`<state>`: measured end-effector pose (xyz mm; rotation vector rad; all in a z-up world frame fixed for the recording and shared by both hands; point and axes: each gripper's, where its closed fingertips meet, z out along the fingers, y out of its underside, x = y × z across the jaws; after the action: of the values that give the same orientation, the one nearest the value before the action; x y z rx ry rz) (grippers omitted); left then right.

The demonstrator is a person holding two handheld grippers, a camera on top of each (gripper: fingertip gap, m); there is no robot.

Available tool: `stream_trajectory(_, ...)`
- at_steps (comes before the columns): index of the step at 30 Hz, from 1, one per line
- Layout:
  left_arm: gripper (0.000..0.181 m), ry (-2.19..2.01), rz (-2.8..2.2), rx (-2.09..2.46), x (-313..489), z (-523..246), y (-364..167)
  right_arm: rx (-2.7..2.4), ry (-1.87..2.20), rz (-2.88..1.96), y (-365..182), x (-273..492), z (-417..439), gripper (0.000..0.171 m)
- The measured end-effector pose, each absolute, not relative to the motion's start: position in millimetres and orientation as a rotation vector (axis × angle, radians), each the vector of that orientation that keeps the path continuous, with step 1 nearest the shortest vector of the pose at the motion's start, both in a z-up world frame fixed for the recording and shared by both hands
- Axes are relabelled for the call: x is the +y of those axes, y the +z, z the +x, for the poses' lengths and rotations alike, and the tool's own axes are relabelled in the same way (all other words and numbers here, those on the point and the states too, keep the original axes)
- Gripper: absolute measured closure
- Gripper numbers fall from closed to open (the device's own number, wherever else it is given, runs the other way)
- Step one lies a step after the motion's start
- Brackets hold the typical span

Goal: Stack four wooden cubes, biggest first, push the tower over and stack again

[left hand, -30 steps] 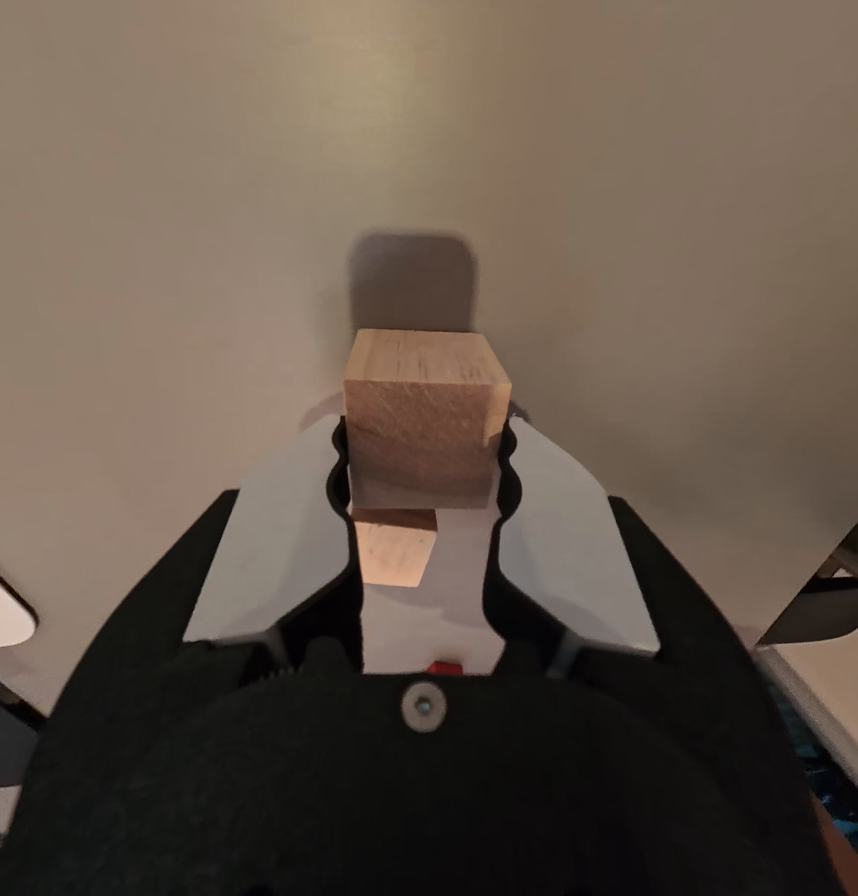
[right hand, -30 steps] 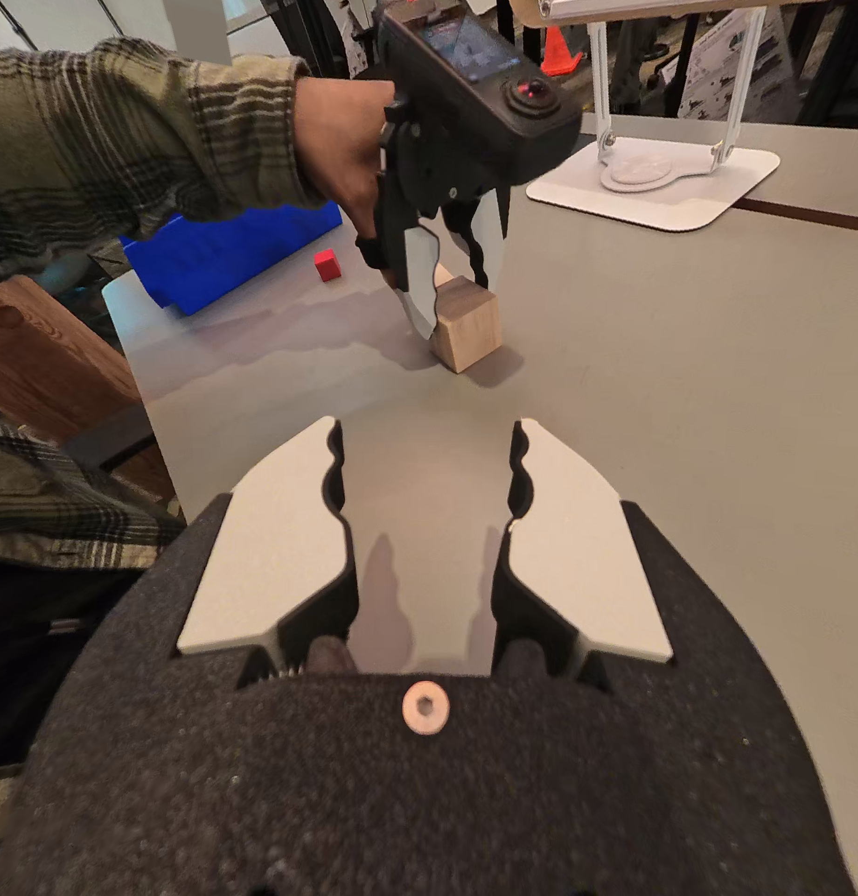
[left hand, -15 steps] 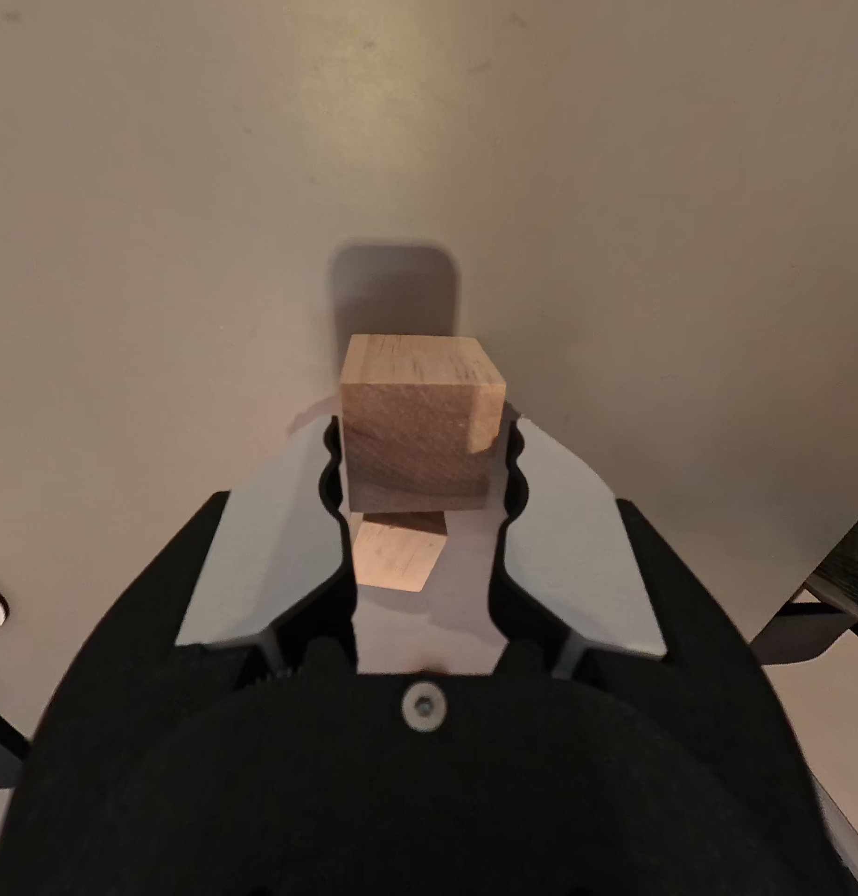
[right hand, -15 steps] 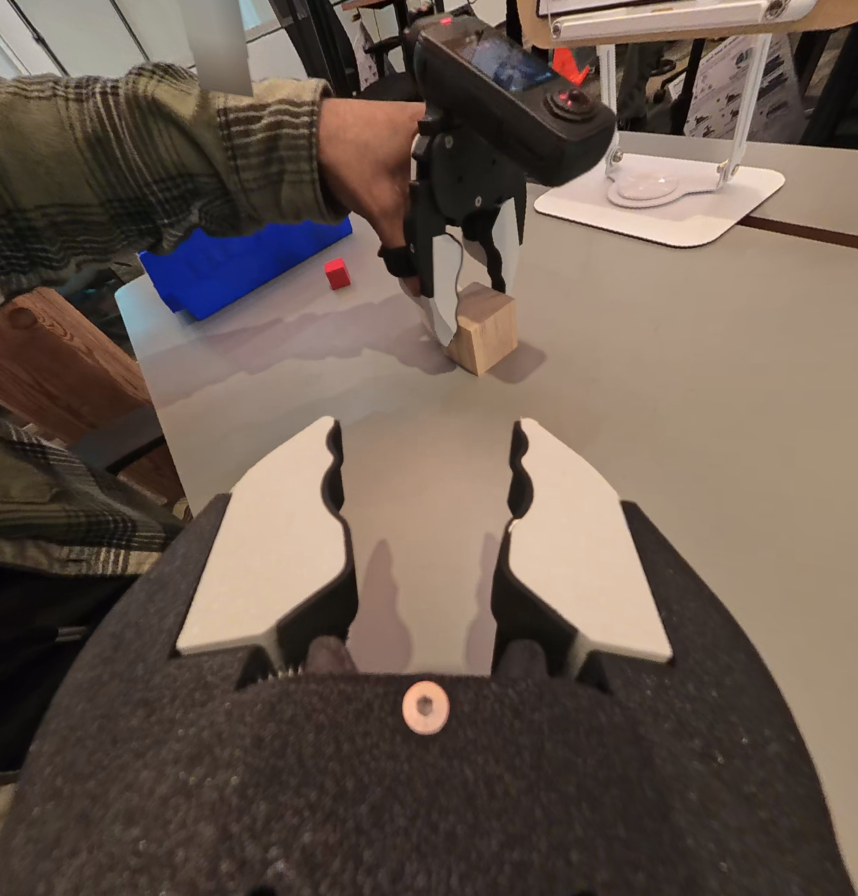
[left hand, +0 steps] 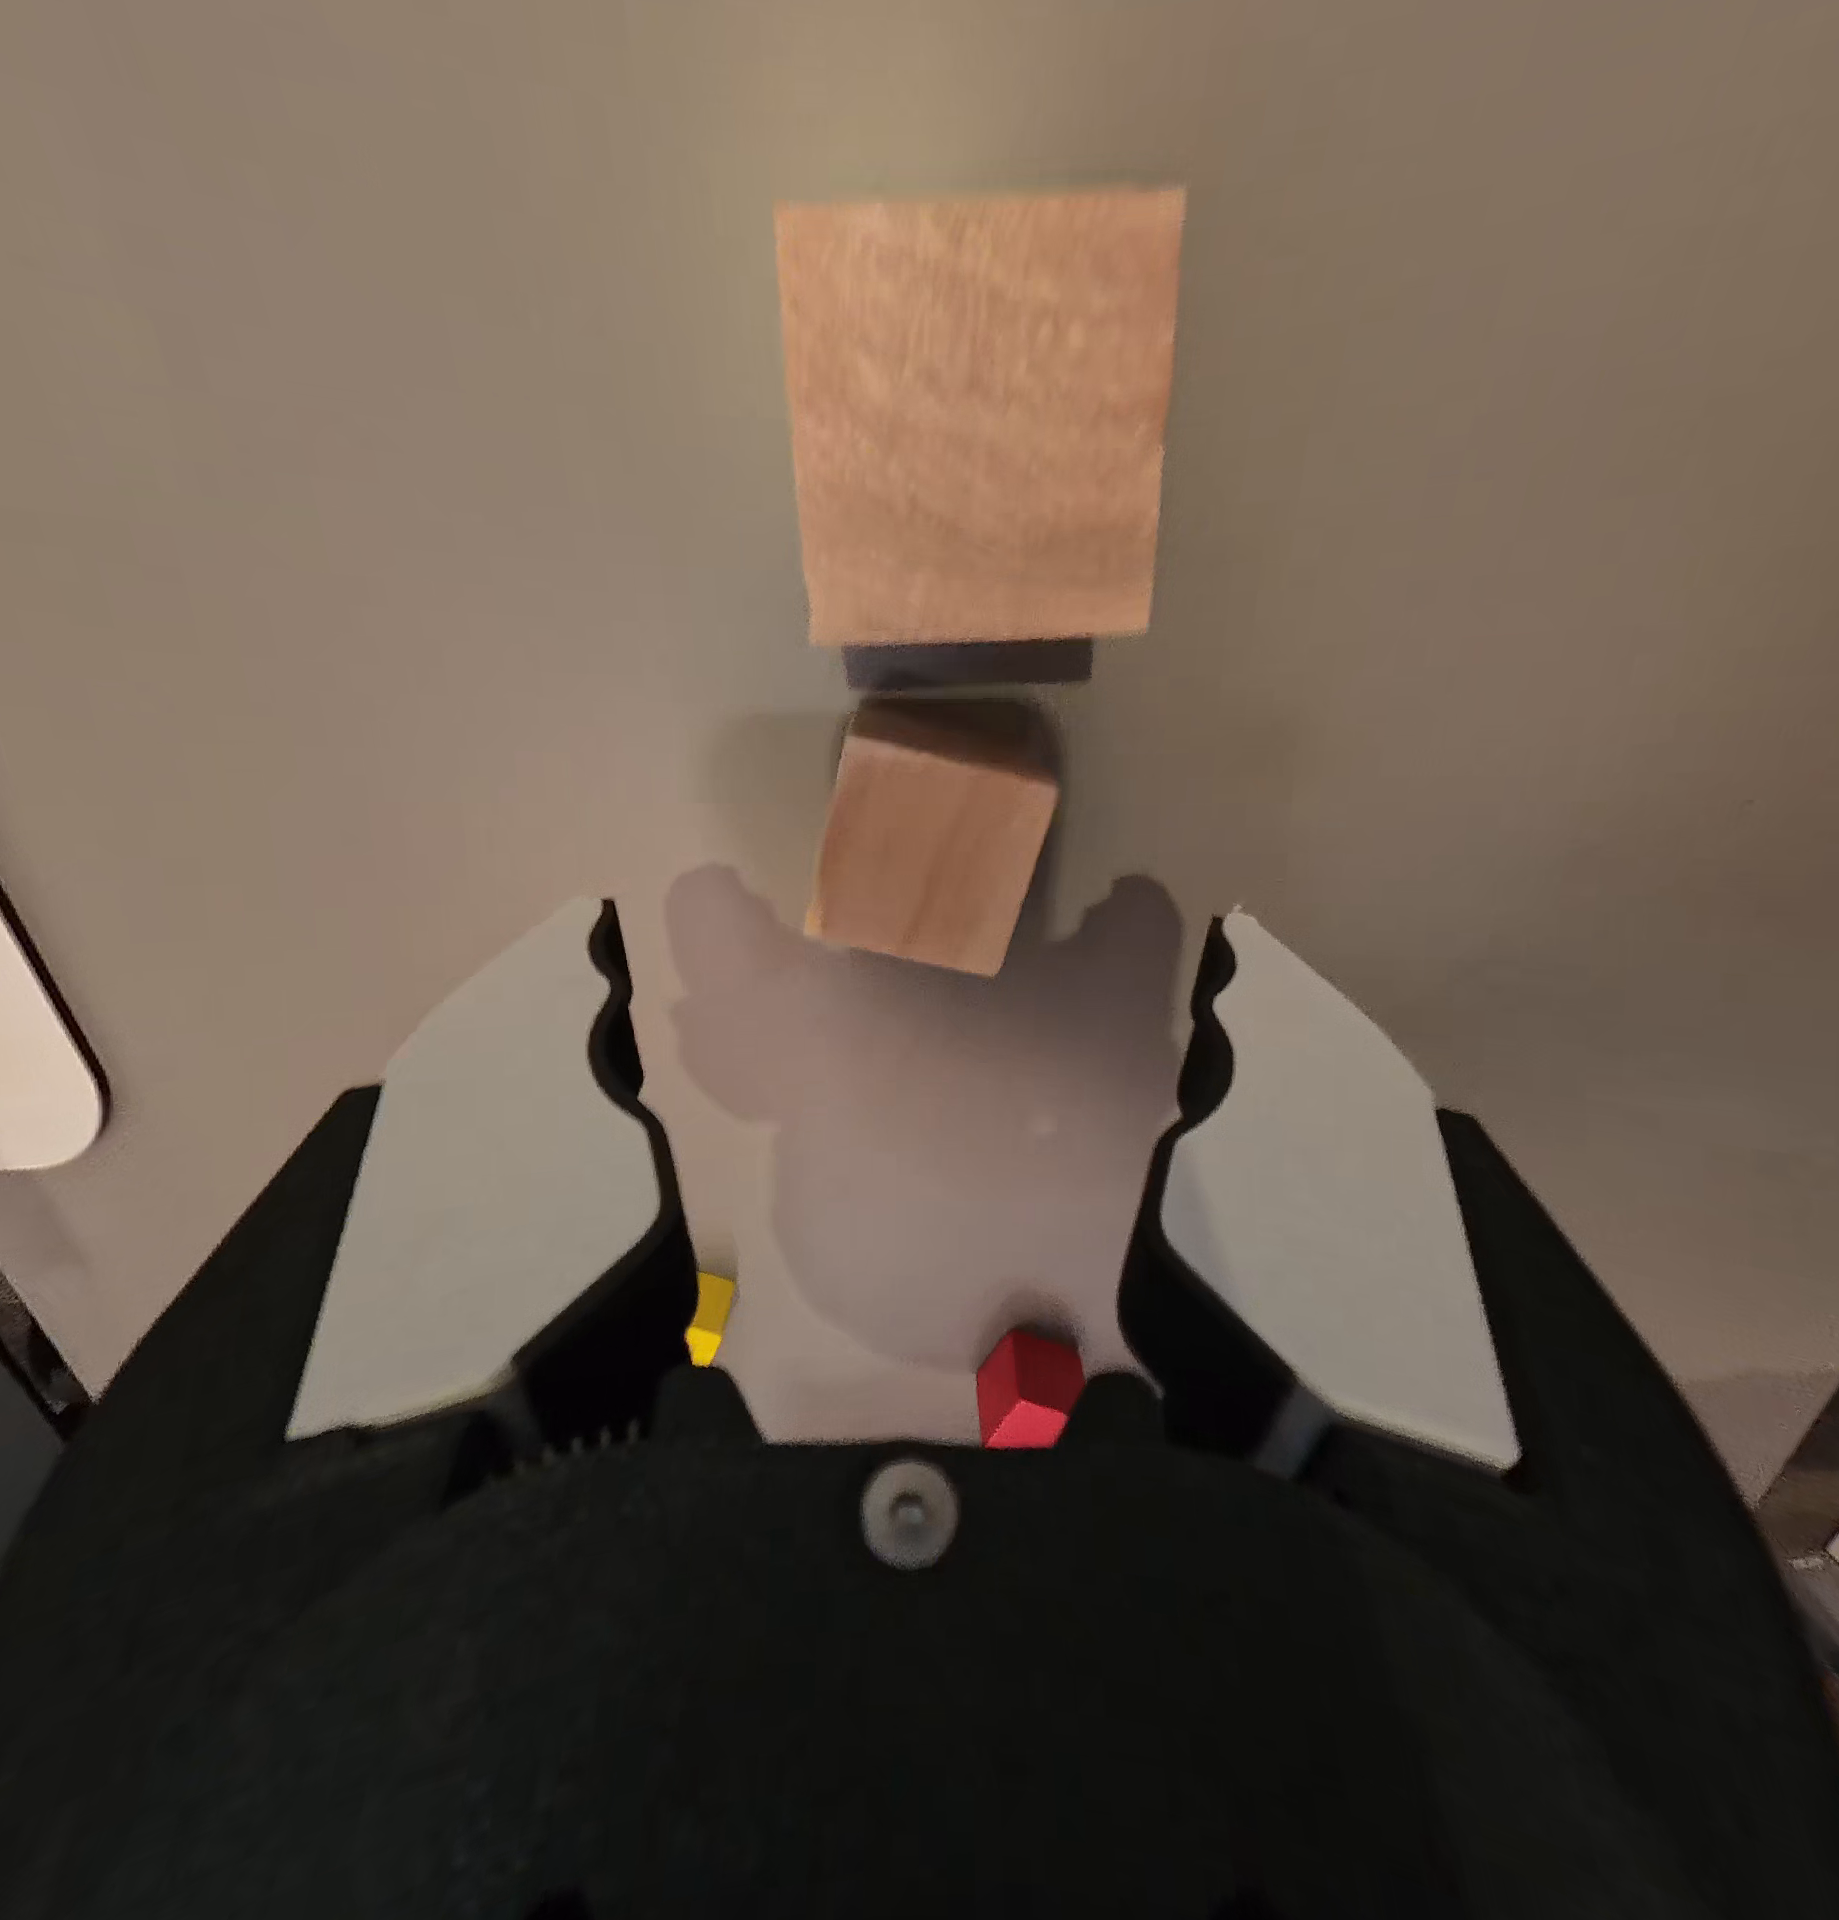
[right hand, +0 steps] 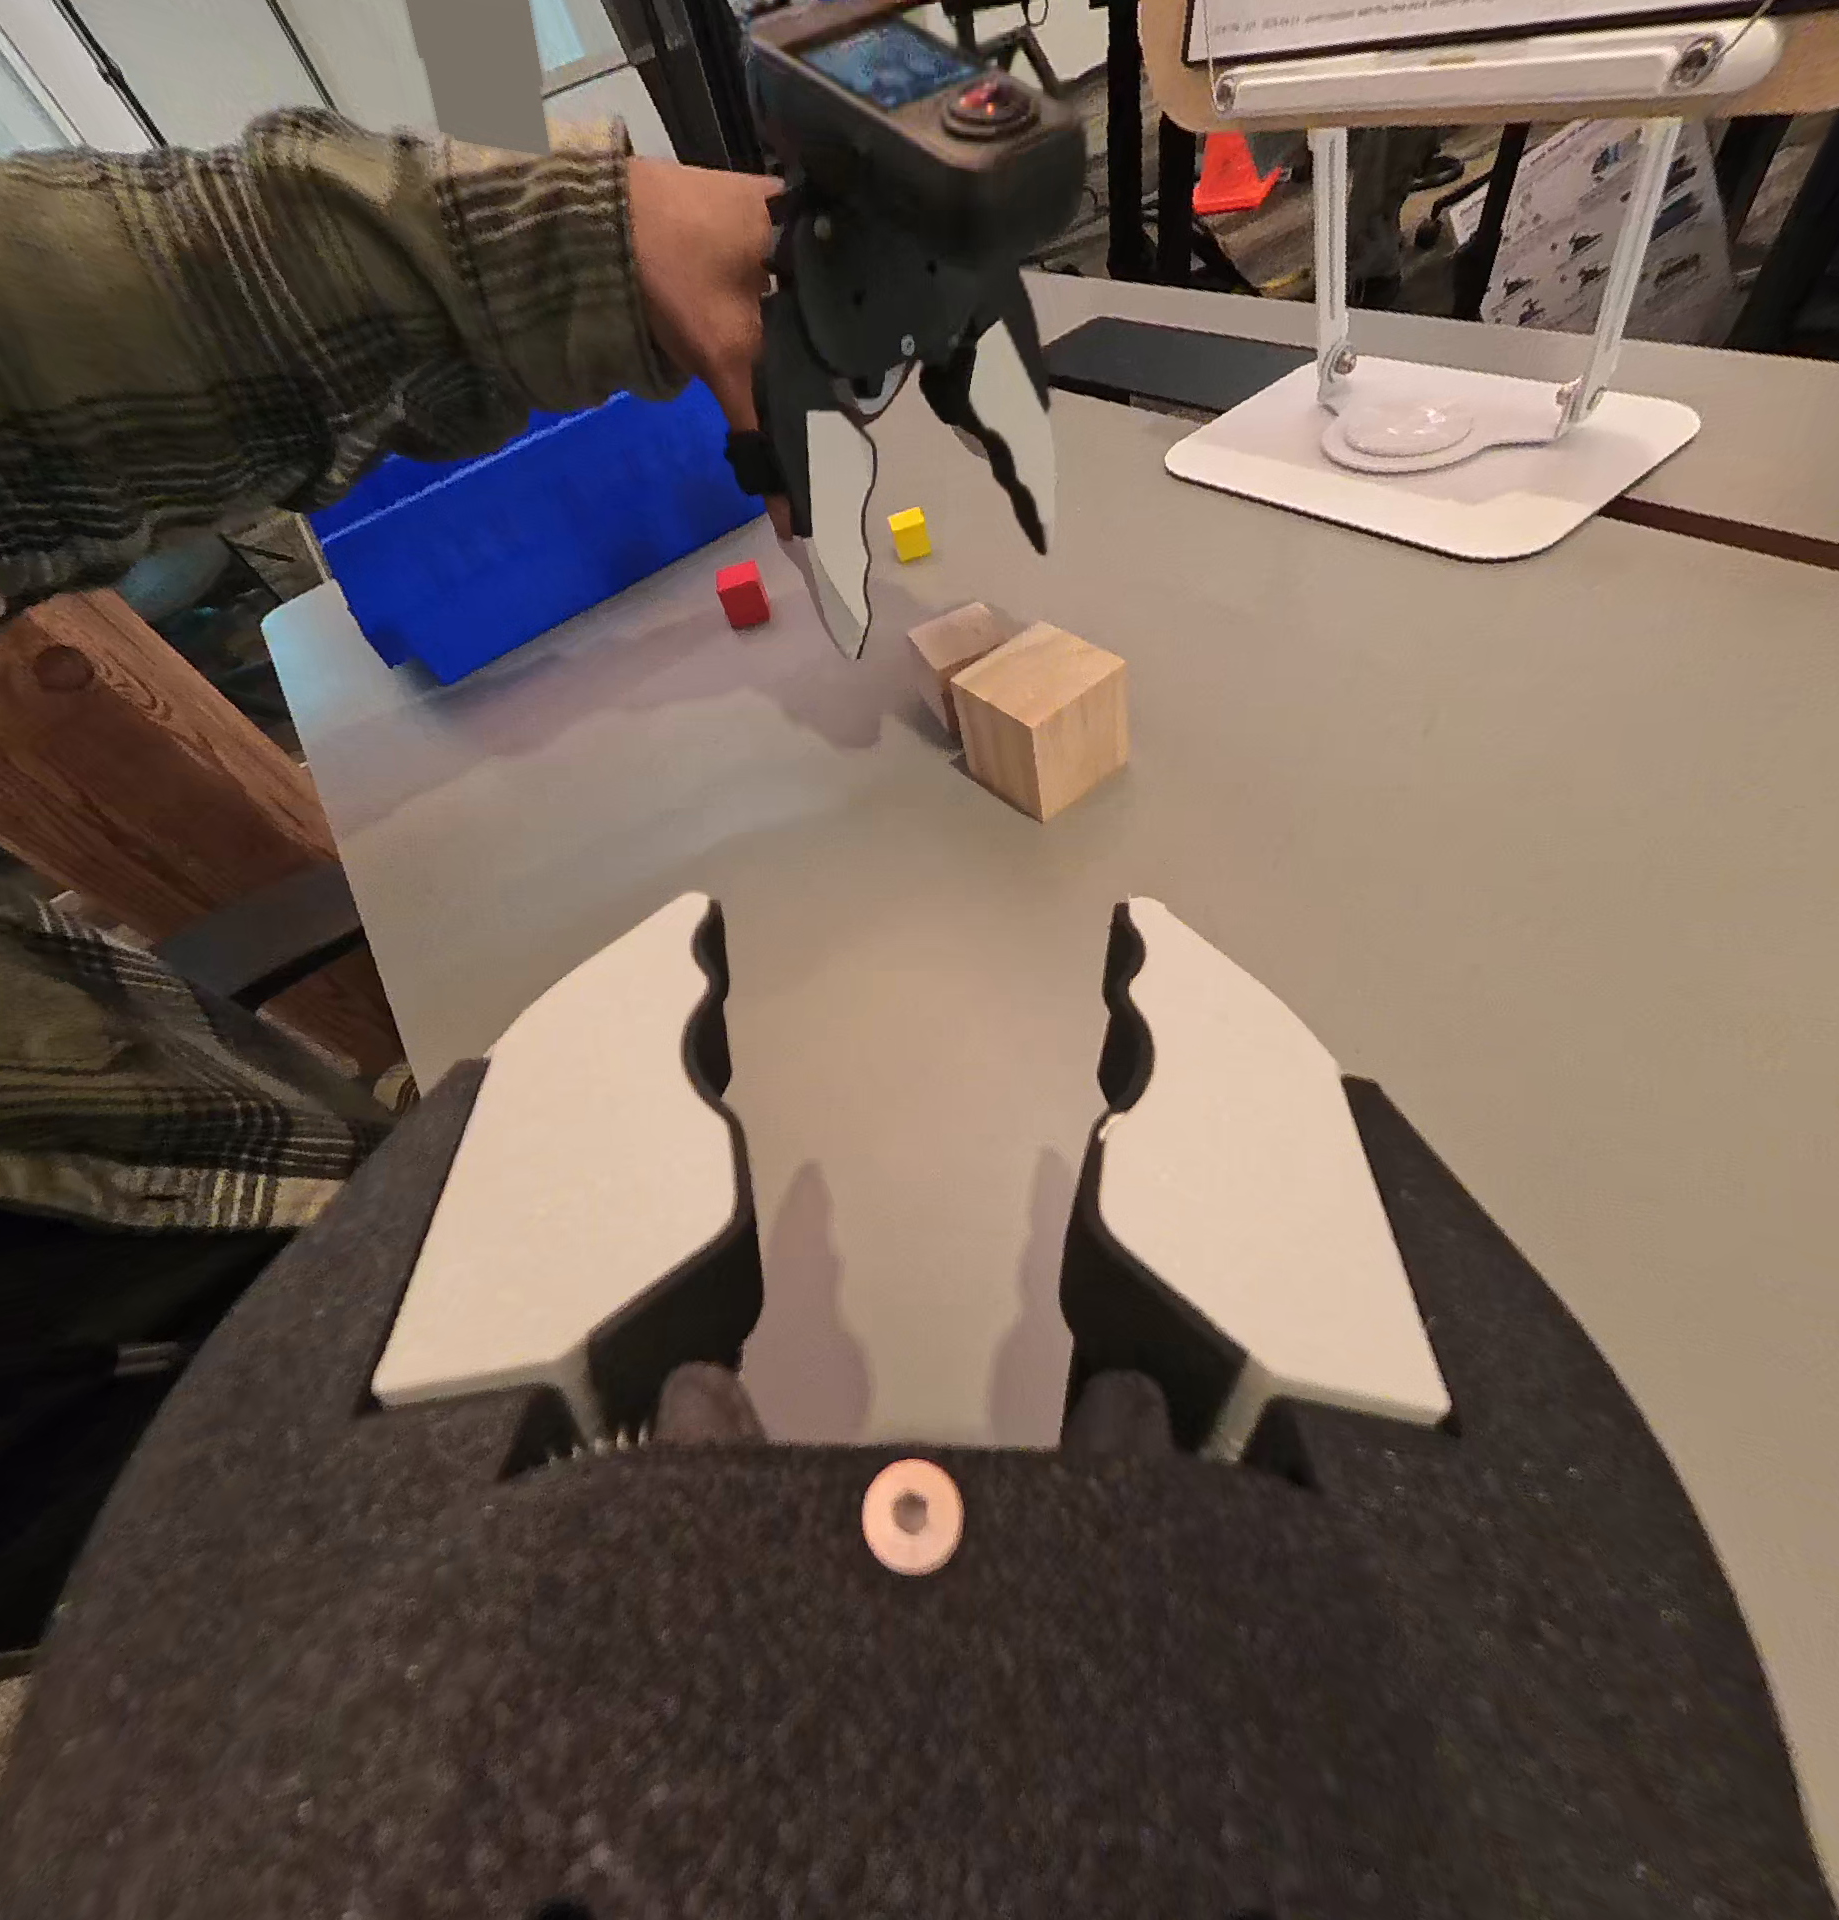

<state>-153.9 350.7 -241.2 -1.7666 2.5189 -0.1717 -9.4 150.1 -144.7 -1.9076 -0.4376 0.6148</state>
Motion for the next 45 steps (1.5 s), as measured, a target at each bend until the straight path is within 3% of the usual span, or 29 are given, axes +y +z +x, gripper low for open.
stream_trajectory(16, 0.090, -0.200, -1.753, 2.555, 346, -153, -260, -0.447, 0.525, -1.996, -160, 154, -5, 0.096)
stream_trajectory(28, 0.094, -0.162, -1.779, 2.587, 344, -154, -274, -0.469, 0.454, -2.079, -175, 154, -1, 0.077)
stream_trajectory(32, 0.096, -0.173, -1.785, 2.581, 343, -153, -276, -0.430, 0.431, -2.088, -176, 157, 4, 0.058)
stream_trajectory(42, 0.102, -0.156, -1.791, 2.593, 346, -157, -281, -0.427, 0.401, -2.109, -181, 160, 5, 0.042)
stream_trajectory(45, 0.117, -0.169, -1.802, 2.597, 345, -158, -281, -0.423, 0.390, -2.126, -184, 161, 6, 0.038)
